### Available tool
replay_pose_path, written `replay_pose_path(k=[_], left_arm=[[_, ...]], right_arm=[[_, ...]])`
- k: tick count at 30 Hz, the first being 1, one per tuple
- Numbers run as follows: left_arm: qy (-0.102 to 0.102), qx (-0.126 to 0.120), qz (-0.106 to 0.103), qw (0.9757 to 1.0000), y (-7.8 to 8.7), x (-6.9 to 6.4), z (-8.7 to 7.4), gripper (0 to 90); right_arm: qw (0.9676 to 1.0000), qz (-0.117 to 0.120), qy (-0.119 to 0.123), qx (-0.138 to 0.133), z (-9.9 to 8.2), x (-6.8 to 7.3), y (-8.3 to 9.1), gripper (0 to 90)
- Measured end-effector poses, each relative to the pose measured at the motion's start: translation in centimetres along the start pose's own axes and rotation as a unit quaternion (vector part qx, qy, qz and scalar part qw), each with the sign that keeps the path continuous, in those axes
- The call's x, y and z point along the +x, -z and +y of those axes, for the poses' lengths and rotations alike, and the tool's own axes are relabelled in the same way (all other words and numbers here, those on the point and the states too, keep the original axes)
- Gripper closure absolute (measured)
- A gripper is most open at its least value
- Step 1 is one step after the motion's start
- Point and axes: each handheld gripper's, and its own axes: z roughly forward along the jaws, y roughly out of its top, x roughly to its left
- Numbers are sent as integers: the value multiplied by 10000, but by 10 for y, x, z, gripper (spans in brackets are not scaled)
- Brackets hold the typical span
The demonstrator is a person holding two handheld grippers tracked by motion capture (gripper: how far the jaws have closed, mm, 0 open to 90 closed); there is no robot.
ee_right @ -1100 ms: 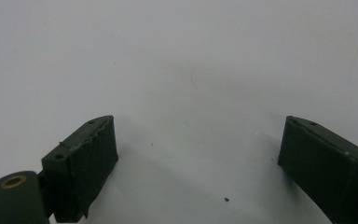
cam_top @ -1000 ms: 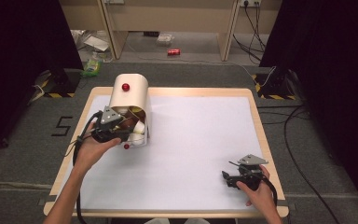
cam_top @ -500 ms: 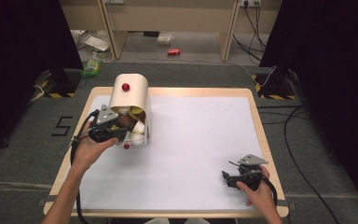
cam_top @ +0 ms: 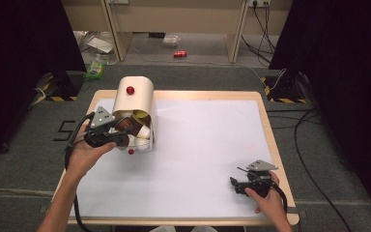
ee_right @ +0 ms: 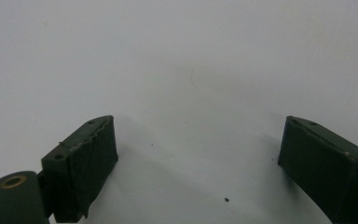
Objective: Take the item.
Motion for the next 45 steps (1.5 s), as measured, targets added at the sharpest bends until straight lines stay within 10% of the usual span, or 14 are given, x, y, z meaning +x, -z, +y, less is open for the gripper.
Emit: replay_pose_path(k=[27, 45], left_arm=[[426, -320, 348, 9980, 47, 34, -20, 535], [1005, -253, 692, 9922, 40, 56, -67, 534]], right_arm=[[10000, 1, 3, 1, 0, 0, 0, 115], [10000, -1, 3, 3, 0, 0, 0, 114]])
